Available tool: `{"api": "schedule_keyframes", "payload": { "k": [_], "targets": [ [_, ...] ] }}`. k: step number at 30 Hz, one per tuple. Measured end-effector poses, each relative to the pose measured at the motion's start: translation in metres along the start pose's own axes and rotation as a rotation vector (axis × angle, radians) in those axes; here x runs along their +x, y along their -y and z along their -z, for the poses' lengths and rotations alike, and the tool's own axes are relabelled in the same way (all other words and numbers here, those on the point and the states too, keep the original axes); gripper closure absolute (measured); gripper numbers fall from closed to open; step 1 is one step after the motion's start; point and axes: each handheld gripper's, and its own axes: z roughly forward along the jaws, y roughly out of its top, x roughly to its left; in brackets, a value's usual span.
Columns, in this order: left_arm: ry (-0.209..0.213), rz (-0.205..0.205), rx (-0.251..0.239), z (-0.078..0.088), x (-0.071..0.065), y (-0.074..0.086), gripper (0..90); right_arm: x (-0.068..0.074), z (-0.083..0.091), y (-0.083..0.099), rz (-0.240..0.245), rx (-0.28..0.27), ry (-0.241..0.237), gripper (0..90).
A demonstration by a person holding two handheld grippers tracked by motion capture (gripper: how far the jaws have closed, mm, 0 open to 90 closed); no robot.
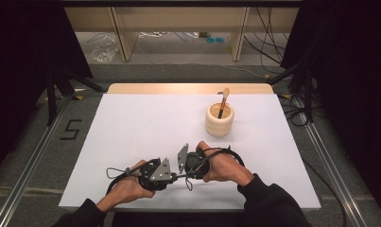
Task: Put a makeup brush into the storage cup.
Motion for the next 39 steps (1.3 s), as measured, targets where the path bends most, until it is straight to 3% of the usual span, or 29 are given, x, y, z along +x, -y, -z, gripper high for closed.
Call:
{"api": "schedule_keyframes", "payload": {
  "k": [3, 4, 8, 13, 19, 23, 25, 26, 33, 35, 38, 39],
  "targets": [
    [0.008, -0.017, -0.002, 0.001, 0.0, 0.0, 83.1, 0.0, 0.0, 0.001, -0.002, -0.004, 0.0, 83.2],
    [0.009, -0.02, -0.008, 0.001, -0.001, 0.0, 83.7, 0.002, 0.002, 0.001, -0.046, 0.01, -0.01, 83.0],
    [0.019, -0.039, -0.018, 0.003, -0.002, 0.0, 84.6, -0.001, 0.001, 0.005, -0.005, -0.042, -0.016, 82.8],
    [0.024, -0.04, -0.015, 0.005, 0.0, 0.001, 84.8, -0.002, 0.001, 0.008, 0.002, -0.035, -0.02, 81.2],
    [0.034, -0.014, -0.048, 0.008, 0.001, 0.002, 84.8, -0.004, -0.001, 0.02, -0.001, -0.024, -0.01, 80.0],
    [0.041, -0.014, -0.044, 0.007, 0.0, 0.002, 84.7, -0.004, -0.001, 0.021, 0.03, -0.021, -0.012, 83.6],
    [0.033, -0.013, -0.046, 0.007, 0.001, 0.002, 84.3, -0.002, 0.0, 0.02, 0.022, -0.019, -0.015, 84.5],
    [0.031, -0.012, -0.042, 0.007, 0.001, 0.002, 83.9, 0.001, 0.003, 0.019, -0.007, 0.009, -0.021, 84.7],
    [0.018, -0.025, -0.021, 0.005, 0.0, 0.0, 83.1, 0.002, 0.004, 0.017, -0.004, 0.012, -0.017, 84.9],
    [0.015, -0.031, -0.02, 0.004, -0.002, -0.001, 82.7, -0.001, 0.001, 0.016, 0.047, -0.02, -0.012, 84.9],
    [0.012, -0.044, -0.009, 0.004, -0.003, -0.003, 82.2, 0.0, 0.001, 0.013, 0.033, -0.014, -0.02, 84.9],
    [0.009, -0.051, -0.004, 0.003, -0.004, -0.004, 82.1, 0.002, 0.002, 0.012, 0.003, 0.008, -0.03, 84.9]
  ]
}}
